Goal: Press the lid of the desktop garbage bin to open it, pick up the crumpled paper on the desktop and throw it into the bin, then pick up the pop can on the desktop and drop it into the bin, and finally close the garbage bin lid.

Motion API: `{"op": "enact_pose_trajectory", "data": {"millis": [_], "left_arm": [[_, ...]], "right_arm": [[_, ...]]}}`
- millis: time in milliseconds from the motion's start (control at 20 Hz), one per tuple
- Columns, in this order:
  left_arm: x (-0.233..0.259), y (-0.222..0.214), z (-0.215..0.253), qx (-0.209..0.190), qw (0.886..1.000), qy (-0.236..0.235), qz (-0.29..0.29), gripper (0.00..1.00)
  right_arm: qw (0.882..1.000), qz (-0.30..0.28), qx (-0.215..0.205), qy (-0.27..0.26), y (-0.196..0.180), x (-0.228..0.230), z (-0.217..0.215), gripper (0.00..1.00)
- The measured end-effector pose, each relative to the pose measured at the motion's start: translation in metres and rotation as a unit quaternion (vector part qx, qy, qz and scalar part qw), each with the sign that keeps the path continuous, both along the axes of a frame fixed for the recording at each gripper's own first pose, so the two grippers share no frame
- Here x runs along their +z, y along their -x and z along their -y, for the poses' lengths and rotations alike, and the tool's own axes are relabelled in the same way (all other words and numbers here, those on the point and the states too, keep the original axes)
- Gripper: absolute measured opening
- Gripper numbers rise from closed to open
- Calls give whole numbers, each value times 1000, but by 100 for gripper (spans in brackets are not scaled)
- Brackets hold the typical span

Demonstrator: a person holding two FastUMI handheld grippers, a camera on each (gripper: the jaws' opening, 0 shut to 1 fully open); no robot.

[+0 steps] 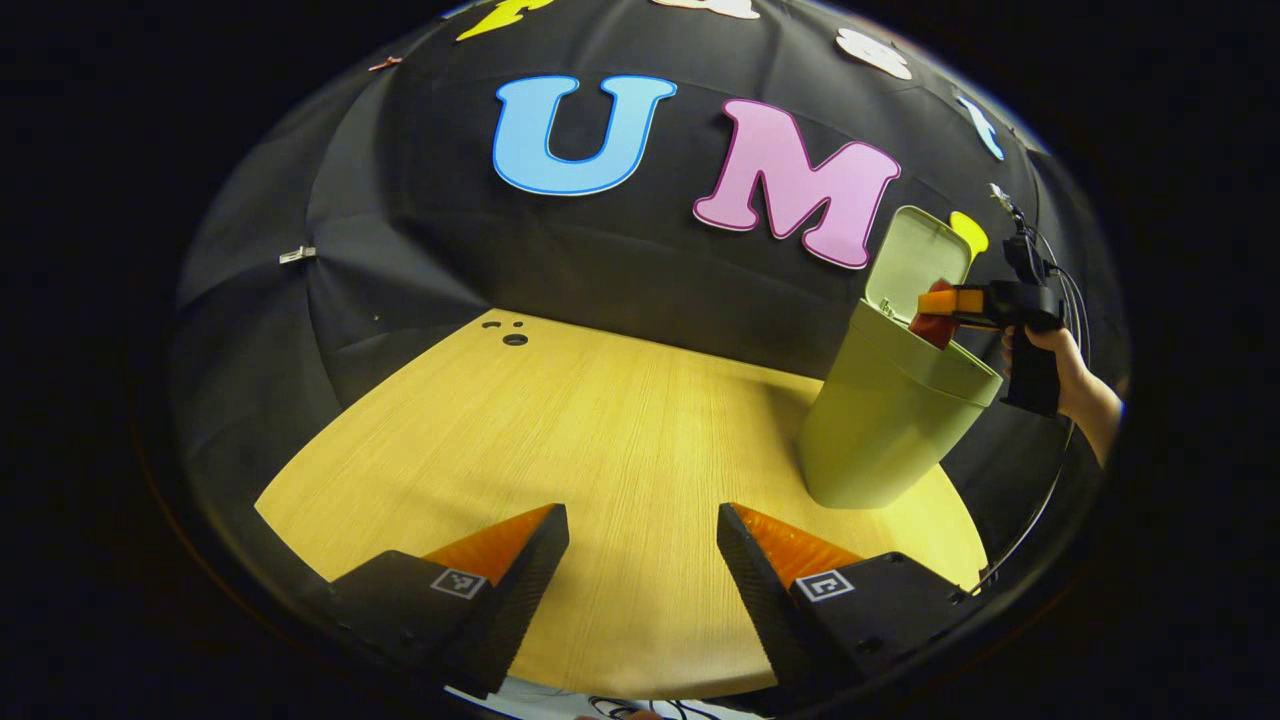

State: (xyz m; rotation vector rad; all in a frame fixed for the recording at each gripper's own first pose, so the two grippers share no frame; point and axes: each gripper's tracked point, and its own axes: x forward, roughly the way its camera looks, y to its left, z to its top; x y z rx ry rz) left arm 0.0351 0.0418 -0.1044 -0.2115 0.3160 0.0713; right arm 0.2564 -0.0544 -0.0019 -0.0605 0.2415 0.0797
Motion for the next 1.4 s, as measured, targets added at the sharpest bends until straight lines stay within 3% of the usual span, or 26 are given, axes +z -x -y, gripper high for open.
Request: {"op": "enact_pose_trajectory", "data": {"millis": [200,950,1400], "left_arm": [[-7,3,-7,7,1000,-1,-6,96],[-22,24,-17,24,999,17,-14,96],[-23,38,-37,50,998,29,-7,96]], "right_arm": [[1000,15,-1,2,4,12,-4,98],[992,127,4,-7,16,166,-19,98],[991,128,-21,-15,-20,200,-5,98]]}}
